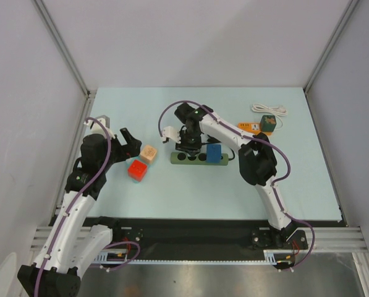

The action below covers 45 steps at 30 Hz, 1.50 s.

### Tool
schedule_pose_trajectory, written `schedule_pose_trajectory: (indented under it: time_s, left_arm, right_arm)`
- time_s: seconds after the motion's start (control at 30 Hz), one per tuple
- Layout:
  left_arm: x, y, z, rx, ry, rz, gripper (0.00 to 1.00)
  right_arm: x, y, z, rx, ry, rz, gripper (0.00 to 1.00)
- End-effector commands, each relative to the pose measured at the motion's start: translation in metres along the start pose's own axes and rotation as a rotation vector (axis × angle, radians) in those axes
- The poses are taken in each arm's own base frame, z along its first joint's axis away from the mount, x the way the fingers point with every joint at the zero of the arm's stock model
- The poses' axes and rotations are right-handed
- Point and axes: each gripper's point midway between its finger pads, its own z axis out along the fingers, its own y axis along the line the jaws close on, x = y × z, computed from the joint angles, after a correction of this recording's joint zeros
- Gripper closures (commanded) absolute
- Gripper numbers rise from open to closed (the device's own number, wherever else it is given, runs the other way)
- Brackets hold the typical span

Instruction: Insert the plug

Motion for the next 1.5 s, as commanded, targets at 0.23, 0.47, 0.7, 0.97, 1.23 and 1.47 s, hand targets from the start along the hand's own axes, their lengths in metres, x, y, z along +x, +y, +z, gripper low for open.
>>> schedule_pose_trajectory:
  time_s: [0.23,0.47,0.7,0.97,1.23,1.47]
  left_arm:
    - [-0.007,0.002,0.000,-0.008,-0.025,0.012,0.00]
    - [-0.007,0.002,0.000,-0.007,-0.026,0.013,0.00]
    - [-0.007,0.003,-0.001,-0.008,-0.028,0.013,0.00]
    - [-0.005,0.004,0.000,-0.011,-0.027,0.008,0.00]
    - [-0.006,0.004,-0.001,-0.008,-0.034,0.006,0.00]
    - [-0.008,0.005,-0.002,-0.011,-0.038,0.008,0.00]
  right_arm:
    - [0.022,0.016,0.042,-0.001,0.063,0.053,1.00]
    - [0.033,0.027,0.062,-0.013,0.087,0.088,1.00]
    - [0.049,0.031,0.075,0.013,0.176,0.121,1.00]
    - [0.057,0.035,0.094,0.141,0.145,0.214,1.00]
    - [0.055,0.039,0.100,0.144,0.108,0.235,1.00]
    - [0.043,0.023,0.084,0.183,0.076,0.223,0.70]
